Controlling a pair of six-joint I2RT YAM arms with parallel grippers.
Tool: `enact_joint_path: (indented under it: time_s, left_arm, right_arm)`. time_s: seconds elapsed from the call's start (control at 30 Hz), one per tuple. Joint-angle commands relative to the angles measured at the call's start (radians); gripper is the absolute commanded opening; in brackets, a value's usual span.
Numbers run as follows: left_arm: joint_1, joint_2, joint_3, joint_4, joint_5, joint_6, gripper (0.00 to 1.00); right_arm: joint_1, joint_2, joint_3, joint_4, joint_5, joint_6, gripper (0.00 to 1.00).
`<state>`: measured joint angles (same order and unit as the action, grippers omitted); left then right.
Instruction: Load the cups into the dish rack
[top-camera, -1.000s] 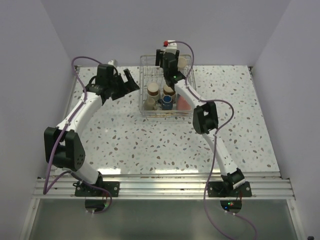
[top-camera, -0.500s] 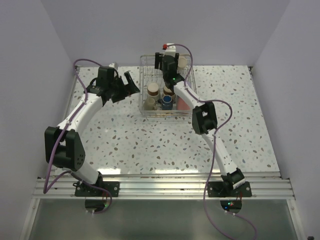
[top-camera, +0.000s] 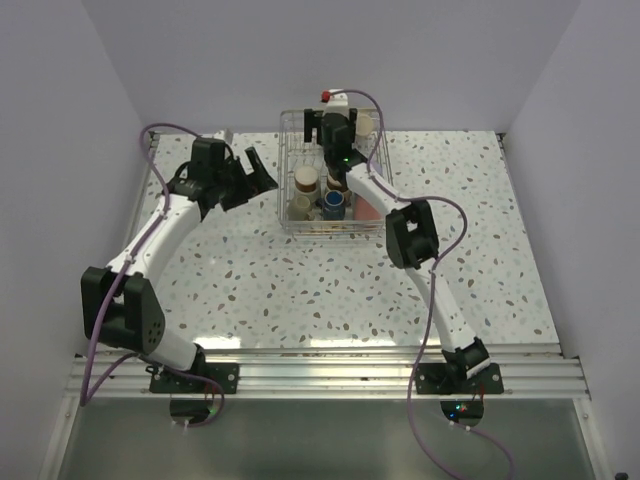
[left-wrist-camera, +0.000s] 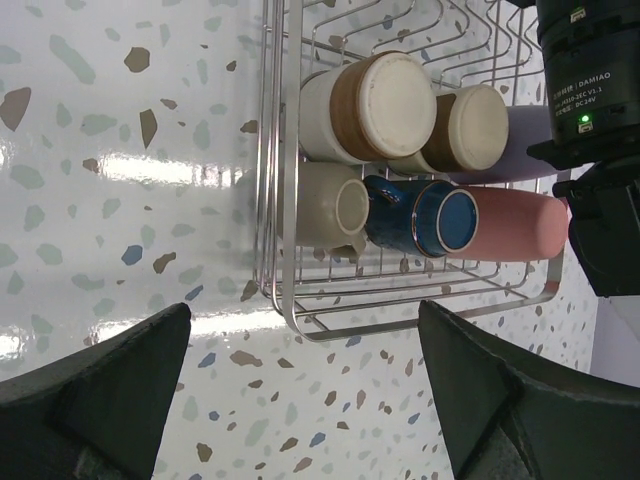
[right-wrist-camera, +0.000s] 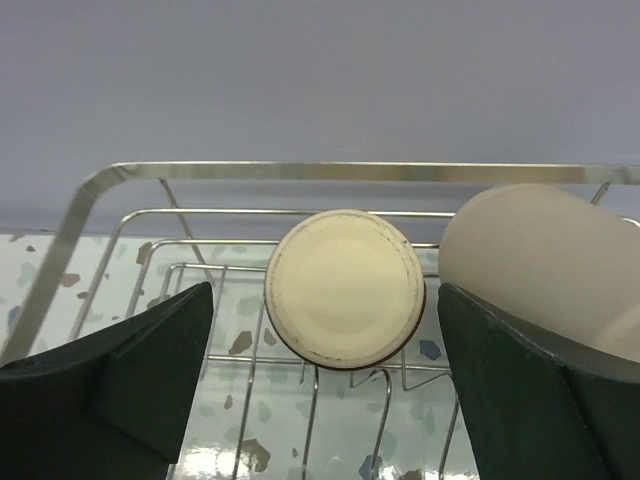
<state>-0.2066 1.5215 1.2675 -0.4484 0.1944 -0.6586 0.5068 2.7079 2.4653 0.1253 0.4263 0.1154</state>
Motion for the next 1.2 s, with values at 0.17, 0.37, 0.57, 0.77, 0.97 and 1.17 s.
enact_joint_path:
  time_s: [0.17,0.37,0.57,0.77,0.97,1.17]
  left_arm:
    - [-0.036,-0.128,0.003,-0.033,-0.062,-0.018,0.98]
    - [-0.045,-0.213,0.000,-0.076,-0.117,-0.012,0.99]
    - [-0.048,-0.306,-0.043,-0.102,-0.159,-0.007,1.00]
    - [-0.048,-0.368,-0.096,-0.153,-0.297,0.034,1.00]
    - [-0.048,-0.507,-0.192,-0.054,-0.646,0.097,1.00]
    - [-0.050,-0.745,-0.613,0.375,-0.918,0.189,1.00]
  right_arm:
    - [0.050,-0.379,-0.190,0.125,-0.034,0.029,0.99]
    - [0.072,-0.650,-0.350,0.079,-0.164,0.075,0.98]
    - [0.070,-0.927,-0.584,-0.042,-0.221,0.066,0.99]
    - [0.072,-1.267,-0.922,-0.165,-0.291,0.139,0.99]
    - [0.072,-1.543,-1.167,-0.430,-0.337,0.270,0.99]
    - [0.070,-1.782,-1.333,-0.530,-0.334,0.258,0.98]
